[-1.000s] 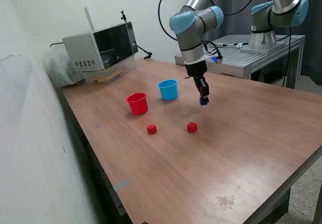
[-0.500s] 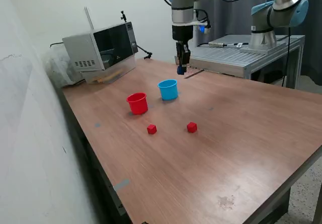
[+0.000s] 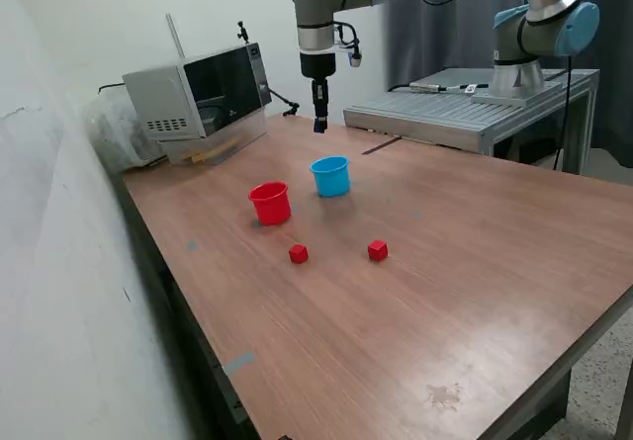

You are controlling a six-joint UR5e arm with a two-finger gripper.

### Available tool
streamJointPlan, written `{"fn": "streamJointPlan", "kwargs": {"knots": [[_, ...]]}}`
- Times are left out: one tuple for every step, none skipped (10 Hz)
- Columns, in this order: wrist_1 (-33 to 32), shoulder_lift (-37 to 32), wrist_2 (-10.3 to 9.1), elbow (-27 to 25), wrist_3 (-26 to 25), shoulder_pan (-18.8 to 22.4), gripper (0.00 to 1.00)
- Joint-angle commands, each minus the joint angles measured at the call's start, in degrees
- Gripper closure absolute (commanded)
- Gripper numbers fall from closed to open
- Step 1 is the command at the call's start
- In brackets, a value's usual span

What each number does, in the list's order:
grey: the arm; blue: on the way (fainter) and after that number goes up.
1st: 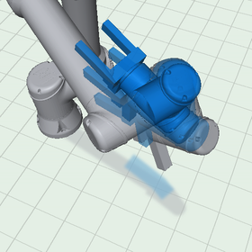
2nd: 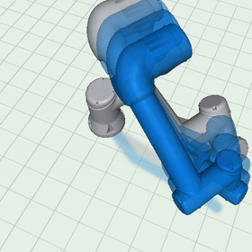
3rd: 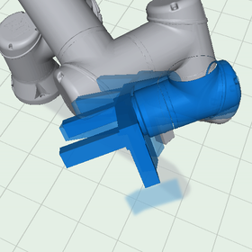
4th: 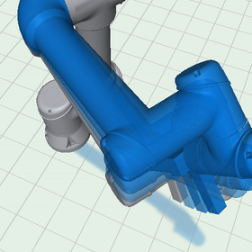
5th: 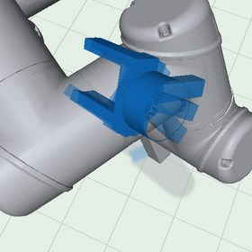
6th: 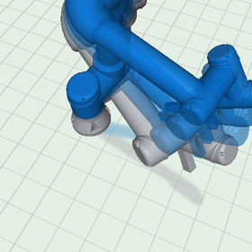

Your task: Place red objects in the red bin, and blue objects in the blue bin.

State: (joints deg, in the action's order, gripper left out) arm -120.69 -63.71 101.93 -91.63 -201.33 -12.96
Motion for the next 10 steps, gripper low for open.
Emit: {"fn": "streamJointPlan", "kwargs": {"knots": [[-0.5, 2.5, -0.07, -2.5, 1.0, -1.2, 1.0], [-1.3, 3.8, -0.07, -2.7, 1.0, -0.8, 1.0], [-1.6, 4.6, -0.15, -2.4, 1.0, -0.5, 1.0], [-1.9, 5.0, -0.15, -2.2, 1.0, -0.3, 0.0], [-2.0, 5.2, -0.15, -2.2, 1.0, -0.3, 0.0], [-2.1, 5.5, -0.15, -2.0, 1.1, -0.3, 0.0], [-2.5, 5.8, -0.15, -0.8, 1.2, -0.3, 0.0], [-2.5, 5.8, -0.15, -0.5, 2.5, -0.3, 0.0], [-2.2, 5.7, -0.24, 0.4, 4.8, -0.2, 0.0], [-2.0, 5.6, -0.24, 1.8, 7.8, 2.8, 0.0]]}}
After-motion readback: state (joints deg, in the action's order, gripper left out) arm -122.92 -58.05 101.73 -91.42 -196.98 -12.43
